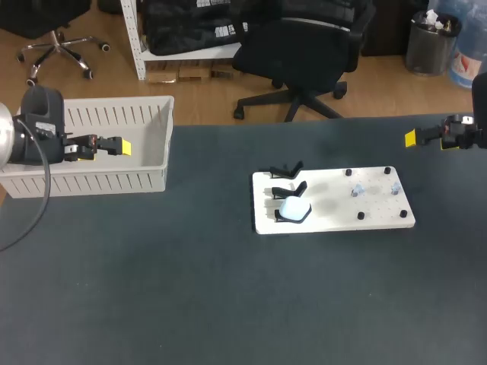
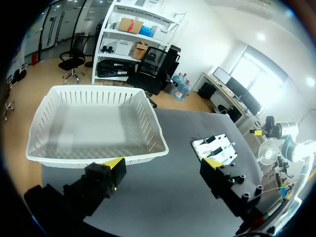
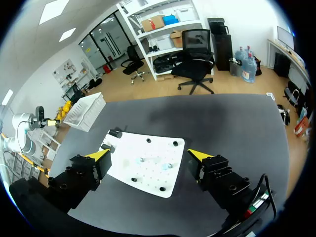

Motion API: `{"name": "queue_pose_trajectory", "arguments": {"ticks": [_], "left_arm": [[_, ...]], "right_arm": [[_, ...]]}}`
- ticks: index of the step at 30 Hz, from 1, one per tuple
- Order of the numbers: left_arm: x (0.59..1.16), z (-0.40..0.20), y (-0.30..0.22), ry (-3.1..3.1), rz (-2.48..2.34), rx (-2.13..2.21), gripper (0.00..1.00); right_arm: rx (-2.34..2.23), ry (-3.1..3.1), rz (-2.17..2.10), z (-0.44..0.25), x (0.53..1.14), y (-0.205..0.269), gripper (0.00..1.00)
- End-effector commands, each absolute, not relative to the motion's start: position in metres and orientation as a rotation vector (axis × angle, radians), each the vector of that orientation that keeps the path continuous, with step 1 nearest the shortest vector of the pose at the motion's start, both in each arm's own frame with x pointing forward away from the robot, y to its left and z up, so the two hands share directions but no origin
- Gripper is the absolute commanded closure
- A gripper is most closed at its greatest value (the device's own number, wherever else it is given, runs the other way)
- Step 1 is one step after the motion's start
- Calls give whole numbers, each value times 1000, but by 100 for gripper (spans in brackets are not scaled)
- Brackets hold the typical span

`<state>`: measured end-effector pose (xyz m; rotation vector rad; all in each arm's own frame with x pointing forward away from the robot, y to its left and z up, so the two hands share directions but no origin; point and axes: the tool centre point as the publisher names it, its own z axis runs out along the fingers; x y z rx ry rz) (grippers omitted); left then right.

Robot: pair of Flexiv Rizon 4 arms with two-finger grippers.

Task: Pick up each earbud case from the left stands, insert the matching earbuds, close the lid, and place the case in the box.

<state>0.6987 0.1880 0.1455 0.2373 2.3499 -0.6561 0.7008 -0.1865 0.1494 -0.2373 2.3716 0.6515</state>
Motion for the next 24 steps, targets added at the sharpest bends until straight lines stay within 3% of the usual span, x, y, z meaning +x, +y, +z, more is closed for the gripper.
{"name": "queue_pose_trajectory", "arguments": {"ticks": [1,24], "left_arm": [[700,149,185,2368,-640,232,0],[699,149,184,2369,-664,248,0]], "right_arm": [[-239,2373,653,150,701,-187,0],[-239,2373,653,150,701,-187,0]]}}
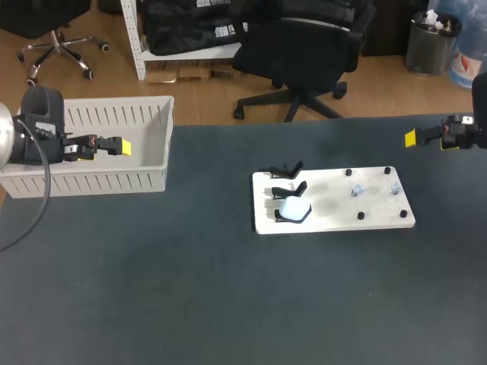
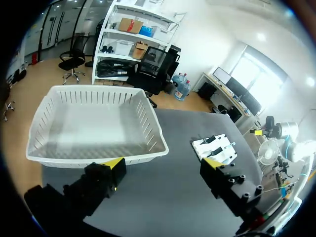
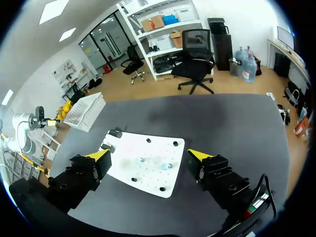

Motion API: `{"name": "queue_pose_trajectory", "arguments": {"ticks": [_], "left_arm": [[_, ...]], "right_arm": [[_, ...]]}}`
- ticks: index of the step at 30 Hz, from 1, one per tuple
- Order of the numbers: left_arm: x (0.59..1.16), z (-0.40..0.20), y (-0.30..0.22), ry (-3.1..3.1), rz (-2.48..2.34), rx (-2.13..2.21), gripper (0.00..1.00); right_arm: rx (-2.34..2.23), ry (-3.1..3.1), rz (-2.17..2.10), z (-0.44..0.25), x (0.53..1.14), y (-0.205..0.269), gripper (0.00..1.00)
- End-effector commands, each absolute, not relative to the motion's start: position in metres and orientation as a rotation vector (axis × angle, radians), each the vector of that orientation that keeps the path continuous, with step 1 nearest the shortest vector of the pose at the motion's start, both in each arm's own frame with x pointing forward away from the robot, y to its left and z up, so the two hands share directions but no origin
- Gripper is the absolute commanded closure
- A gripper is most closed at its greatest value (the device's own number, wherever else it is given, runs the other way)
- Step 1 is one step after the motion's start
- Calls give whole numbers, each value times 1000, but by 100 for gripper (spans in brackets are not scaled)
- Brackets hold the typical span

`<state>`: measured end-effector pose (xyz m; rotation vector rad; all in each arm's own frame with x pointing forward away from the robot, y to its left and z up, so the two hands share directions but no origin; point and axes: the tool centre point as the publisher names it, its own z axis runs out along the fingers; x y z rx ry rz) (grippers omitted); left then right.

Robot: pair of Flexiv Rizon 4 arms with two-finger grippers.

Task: Pick up each earbud case from the left stands, insert the matching earbuds, close the lid, and place the case in the box.

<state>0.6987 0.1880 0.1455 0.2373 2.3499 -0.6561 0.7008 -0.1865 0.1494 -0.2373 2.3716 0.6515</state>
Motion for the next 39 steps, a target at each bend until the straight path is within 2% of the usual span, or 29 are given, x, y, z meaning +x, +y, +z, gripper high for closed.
{"name": "queue_pose_trajectory", "arguments": {"ticks": [1,22,39], "left_arm": [[698,151,181,2354,-678,285,0],[667,188,91,1781,-790,1155,0],[647,156,37,1462,-943,1526,0]], "right_arm": [[-239,2373,653,150,701,-187,0],[-239,2373,653,150,701,-187,0],[-239,2373,653,150,701,-187,0]]}}
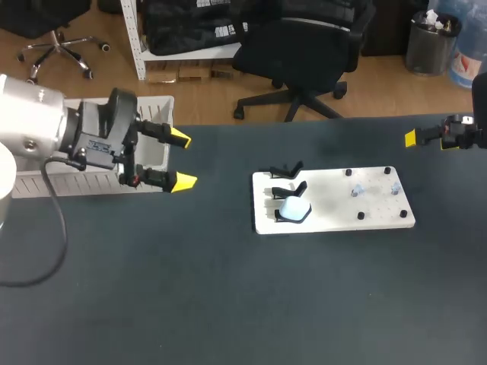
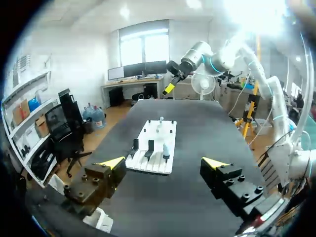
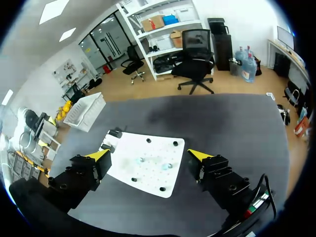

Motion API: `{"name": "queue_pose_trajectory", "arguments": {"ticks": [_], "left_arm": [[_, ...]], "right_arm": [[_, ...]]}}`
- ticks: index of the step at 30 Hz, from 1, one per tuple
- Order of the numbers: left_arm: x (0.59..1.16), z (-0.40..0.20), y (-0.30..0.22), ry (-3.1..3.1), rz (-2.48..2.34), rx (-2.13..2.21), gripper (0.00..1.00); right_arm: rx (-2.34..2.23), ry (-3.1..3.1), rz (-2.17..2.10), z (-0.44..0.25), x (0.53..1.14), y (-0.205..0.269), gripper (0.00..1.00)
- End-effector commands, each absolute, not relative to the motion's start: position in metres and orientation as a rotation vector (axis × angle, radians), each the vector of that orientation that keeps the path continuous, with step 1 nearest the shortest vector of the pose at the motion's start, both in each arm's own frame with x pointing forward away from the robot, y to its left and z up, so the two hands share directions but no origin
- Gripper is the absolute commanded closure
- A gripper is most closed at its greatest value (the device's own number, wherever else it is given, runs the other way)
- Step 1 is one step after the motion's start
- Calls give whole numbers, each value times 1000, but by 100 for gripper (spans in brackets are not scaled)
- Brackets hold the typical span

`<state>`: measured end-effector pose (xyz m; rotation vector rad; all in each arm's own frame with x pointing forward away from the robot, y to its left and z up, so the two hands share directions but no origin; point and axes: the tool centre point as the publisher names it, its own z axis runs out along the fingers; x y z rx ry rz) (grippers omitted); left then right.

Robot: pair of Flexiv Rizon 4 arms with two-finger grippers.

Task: Pick up each earbud case from the left stands, insert the matching earbuds, close the lid, and place the case in the box.

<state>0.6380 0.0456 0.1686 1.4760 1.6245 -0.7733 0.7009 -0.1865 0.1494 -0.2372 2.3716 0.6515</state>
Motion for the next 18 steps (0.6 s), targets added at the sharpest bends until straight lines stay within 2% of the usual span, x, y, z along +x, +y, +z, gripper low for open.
{"name": "queue_pose_trajectory", "arguments": {"ticks": [1,18], "left_arm": [[646,153,34,1453,-956,1540,0],[635,111,-15,1477,-1037,1677,0]], "right_arm": [[-239,2373,653,150,701,-187,0],[-239,2373,653,150,701,-187,0]]}}
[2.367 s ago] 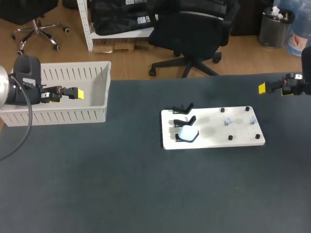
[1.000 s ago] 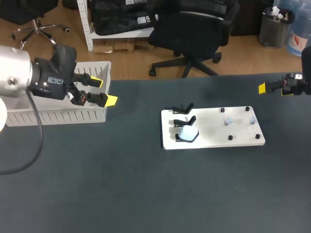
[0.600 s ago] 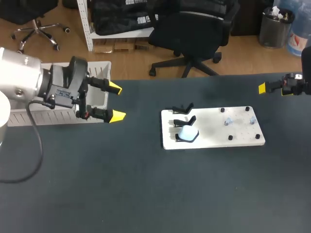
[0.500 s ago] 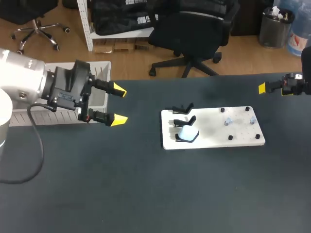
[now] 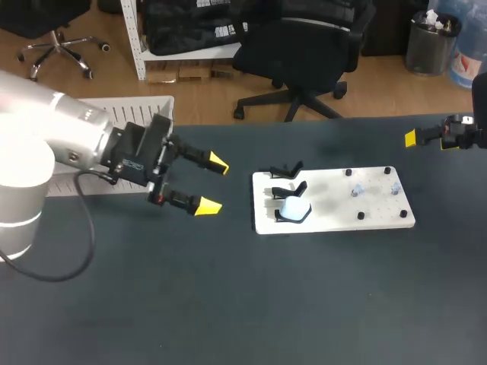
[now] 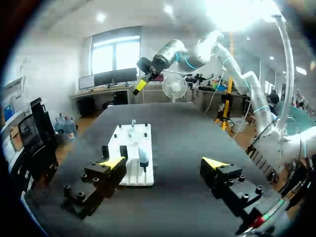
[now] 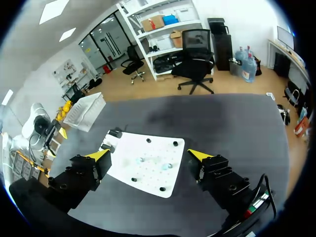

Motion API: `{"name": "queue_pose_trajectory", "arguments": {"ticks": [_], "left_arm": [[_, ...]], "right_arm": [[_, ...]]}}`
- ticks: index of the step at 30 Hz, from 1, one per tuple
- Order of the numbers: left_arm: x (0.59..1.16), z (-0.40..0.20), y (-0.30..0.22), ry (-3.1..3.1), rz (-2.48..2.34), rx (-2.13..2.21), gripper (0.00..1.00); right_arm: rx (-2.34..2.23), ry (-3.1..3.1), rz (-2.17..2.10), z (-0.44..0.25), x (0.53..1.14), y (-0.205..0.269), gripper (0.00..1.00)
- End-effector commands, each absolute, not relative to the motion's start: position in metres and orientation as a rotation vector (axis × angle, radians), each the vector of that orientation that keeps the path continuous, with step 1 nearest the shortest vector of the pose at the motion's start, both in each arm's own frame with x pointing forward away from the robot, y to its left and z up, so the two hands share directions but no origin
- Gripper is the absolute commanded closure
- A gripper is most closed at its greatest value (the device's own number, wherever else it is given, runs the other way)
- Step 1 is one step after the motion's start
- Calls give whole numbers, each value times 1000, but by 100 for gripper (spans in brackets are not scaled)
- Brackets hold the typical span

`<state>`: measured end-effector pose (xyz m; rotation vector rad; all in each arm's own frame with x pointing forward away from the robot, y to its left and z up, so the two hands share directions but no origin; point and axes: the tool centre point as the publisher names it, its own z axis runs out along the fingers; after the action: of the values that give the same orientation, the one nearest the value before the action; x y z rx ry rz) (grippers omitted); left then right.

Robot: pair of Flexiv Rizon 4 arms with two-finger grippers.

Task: Pick up each earbud case from the left stands, insert the matching earbuds, close the lid, and place the case in the box.

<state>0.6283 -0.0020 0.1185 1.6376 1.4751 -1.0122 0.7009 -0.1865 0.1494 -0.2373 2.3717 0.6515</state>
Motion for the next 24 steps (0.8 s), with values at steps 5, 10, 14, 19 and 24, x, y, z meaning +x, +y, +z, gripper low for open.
{"name": "queue_pose_trajectory", "arguments": {"ticks": [5,10,14,19,24], "left_arm": [[634,97,-28,1506,-1005,1661,0],[635,87,-39,1517,-1002,1654,9],[635,81,-47,1515,-1005,1647,25],[633,70,-56,1498,-993,1659,21],[637,57,-64,1536,-995,1664,24]], "right_arm": [[-239,2373,653,150,701,-187,0],[-239,2373,653,150,701,-187,0],[-239,2373,653,150,701,-187,0],[-239,2373,653,150,701,-187,0],[-239,2373,653,150,701,-187,0]]}}
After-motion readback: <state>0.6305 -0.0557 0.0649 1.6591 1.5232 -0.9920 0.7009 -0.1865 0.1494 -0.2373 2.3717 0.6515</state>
